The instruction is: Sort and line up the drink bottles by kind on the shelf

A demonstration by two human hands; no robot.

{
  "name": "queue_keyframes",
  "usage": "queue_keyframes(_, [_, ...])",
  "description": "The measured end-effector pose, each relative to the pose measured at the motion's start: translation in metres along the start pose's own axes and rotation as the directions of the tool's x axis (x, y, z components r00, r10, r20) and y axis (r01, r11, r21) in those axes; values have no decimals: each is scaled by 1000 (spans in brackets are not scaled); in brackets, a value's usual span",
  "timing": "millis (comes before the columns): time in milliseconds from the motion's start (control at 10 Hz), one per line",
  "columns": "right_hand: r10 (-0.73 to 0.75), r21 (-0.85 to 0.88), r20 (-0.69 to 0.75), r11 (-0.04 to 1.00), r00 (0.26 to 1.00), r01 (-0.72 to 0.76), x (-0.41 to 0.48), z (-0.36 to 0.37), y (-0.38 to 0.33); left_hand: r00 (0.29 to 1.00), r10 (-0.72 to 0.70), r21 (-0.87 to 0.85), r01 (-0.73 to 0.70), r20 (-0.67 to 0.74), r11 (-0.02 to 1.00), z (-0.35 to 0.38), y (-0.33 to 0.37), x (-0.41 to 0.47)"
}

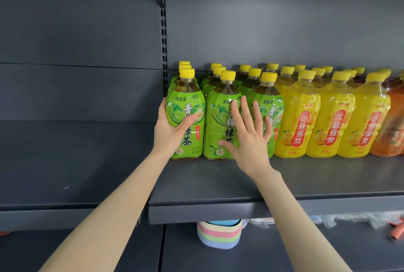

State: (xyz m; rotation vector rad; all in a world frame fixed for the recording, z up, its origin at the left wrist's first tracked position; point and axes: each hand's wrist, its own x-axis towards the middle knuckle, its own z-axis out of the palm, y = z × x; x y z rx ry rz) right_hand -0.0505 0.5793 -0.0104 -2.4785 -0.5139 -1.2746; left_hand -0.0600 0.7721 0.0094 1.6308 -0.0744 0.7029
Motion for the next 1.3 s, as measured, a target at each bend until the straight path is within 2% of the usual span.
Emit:
queue_keyframes(200, [27,-27,-27,999,999,-28,0,-2,-1,997,51,94,-46,-51,995,4,6,-14])
queue_keyframes(400, [98,1,-44,995,994,-98,5,-9,7,984,174,217,-161,-42,963,13,6,-26])
queue_keyframes(800, [116,-34,-104,992,988,-120,7,1,7,980,188,221,-169,-71,961,16,5,-26])
queue_keyframes(1000, [115,-50,-69,992,991,-119,5,-5,7,979,187,270,-160,-77,950,14,6,-26])
queue_keyframes(1200, [109,-49,-40,993,993,-111,5,-15,7,986,117,452,-51,-118,891,13,20,-31])
queue_keyframes(1300, [92,47,-5,995,996,-91,8,-31,15,961,199,582,-52,-192,812,14,33,-45])
